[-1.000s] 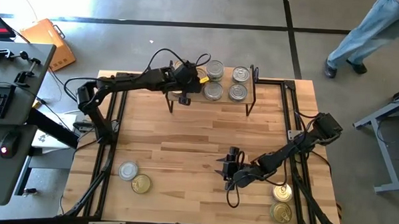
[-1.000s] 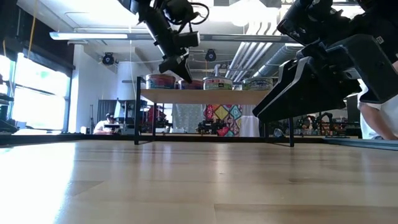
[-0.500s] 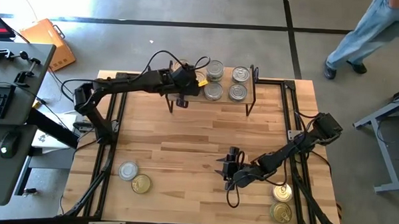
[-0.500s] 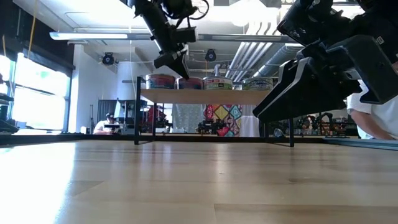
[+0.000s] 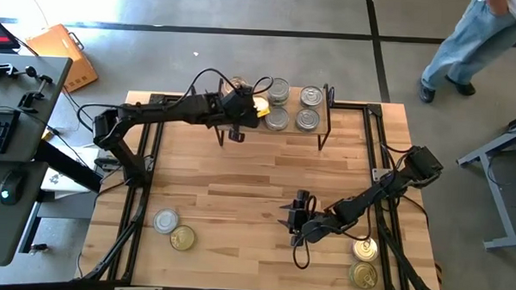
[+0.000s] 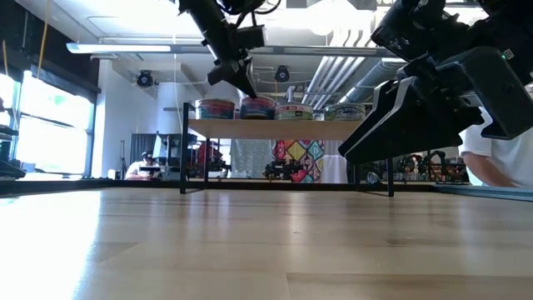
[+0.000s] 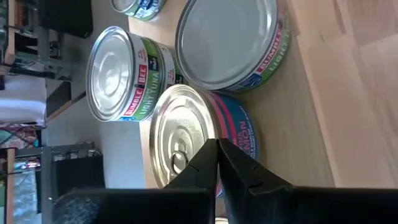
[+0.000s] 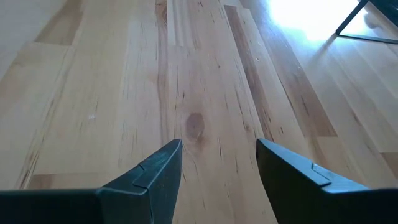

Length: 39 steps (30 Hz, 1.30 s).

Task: Stack canned seafood by type on shelf
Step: Stack the blue pink tuna can on top of the other blue pink tuna can on the shelf

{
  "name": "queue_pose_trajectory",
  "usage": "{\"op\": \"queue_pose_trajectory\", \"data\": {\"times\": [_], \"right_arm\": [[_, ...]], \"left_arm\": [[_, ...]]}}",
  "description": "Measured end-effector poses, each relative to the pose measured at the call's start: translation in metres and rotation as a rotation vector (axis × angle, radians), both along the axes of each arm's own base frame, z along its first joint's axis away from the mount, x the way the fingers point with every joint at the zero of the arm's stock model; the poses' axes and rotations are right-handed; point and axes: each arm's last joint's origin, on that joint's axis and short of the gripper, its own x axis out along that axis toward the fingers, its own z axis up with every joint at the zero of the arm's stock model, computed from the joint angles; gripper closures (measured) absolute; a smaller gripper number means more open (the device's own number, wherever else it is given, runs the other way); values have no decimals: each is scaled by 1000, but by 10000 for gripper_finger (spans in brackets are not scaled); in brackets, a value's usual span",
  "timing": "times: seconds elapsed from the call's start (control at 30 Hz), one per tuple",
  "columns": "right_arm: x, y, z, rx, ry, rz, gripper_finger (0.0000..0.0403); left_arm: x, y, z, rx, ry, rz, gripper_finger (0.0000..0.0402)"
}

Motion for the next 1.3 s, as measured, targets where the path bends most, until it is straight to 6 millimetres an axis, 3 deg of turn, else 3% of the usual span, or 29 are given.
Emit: {"op": "queue_pose_trajectory", "data": {"times": [0.87, 1.17, 1.3], "right_arm": [[0, -1, 0, 1, -7, -17, 204], [25, -38, 10, -101, -67, -96, 204], [46, -52, 28, -307, -60, 19, 204]], "left_arm": [[5, -46, -5, -26, 72, -54, 401], [2, -48, -7, -54, 85, -24, 401], [2, -48, -7, -55, 87, -22, 401]]}}
